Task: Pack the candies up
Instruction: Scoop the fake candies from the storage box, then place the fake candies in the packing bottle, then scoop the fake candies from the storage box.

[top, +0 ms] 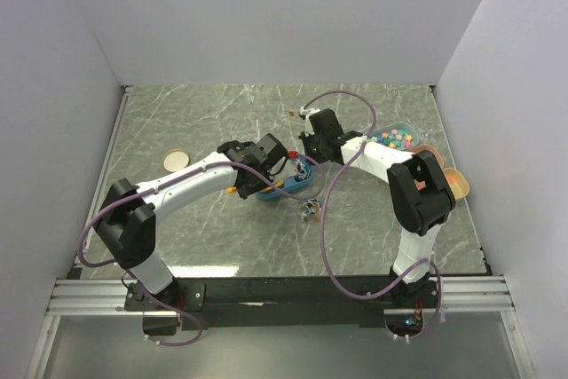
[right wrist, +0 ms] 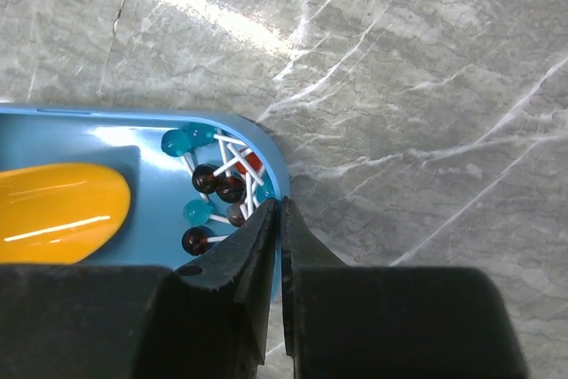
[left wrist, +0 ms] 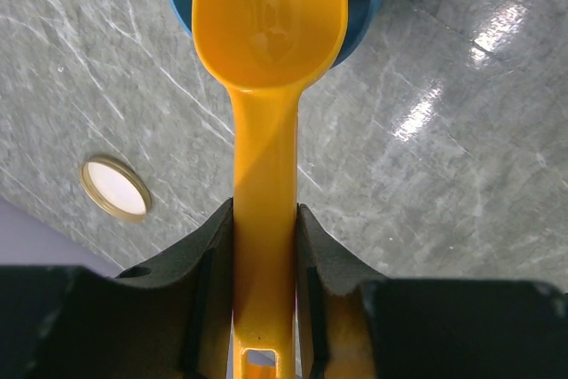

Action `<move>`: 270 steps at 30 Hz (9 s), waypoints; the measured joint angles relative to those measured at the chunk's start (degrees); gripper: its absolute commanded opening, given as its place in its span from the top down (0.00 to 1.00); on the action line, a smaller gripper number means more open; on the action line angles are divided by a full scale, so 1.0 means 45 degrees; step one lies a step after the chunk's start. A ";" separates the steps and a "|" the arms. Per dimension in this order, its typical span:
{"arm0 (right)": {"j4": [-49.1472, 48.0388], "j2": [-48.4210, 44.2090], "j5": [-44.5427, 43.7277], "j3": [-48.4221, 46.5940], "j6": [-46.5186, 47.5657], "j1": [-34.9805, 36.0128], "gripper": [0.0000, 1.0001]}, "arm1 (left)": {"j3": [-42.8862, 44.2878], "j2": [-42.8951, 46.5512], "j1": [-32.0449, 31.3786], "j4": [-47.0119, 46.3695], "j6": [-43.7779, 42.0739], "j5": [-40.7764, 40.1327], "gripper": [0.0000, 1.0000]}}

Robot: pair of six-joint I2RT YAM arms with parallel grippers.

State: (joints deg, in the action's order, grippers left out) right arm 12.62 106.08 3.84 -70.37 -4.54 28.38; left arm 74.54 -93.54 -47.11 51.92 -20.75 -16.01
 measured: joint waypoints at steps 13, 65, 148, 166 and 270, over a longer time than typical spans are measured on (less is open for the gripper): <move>-0.0155 0.0005 0.0267 0.0107 0.0374 0.0000 1.00 | 0.0330 -0.0141 0.0393 0.0253 -0.0568 0.1802 0.99; -0.1778 -0.0471 0.0733 0.1321 -0.0223 -0.0262 1.00 | 0.0092 -0.2098 0.0787 -0.2569 0.3439 0.4192 0.99; -0.1180 -0.8408 -0.0792 0.6402 -0.2424 -0.2511 0.25 | 0.2239 -0.0500 -0.4012 0.3623 -0.0413 -0.2152 0.99; -0.1292 -0.8408 -0.0403 0.6523 -0.2419 -0.2569 0.25 | 0.2467 -0.0777 -0.4386 0.3672 -0.0408 -0.3419 0.99; -0.2089 -0.1020 0.0933 0.2375 -0.1530 -0.0131 1.00 | 0.1462 -0.3458 -0.0753 -0.0486 0.0180 -0.0879 0.99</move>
State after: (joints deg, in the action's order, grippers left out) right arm 3.22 101.49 8.03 -59.68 -11.42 27.79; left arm 81.12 -109.10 -50.50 49.74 -19.94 -19.97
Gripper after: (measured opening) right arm 0.063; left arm 0.321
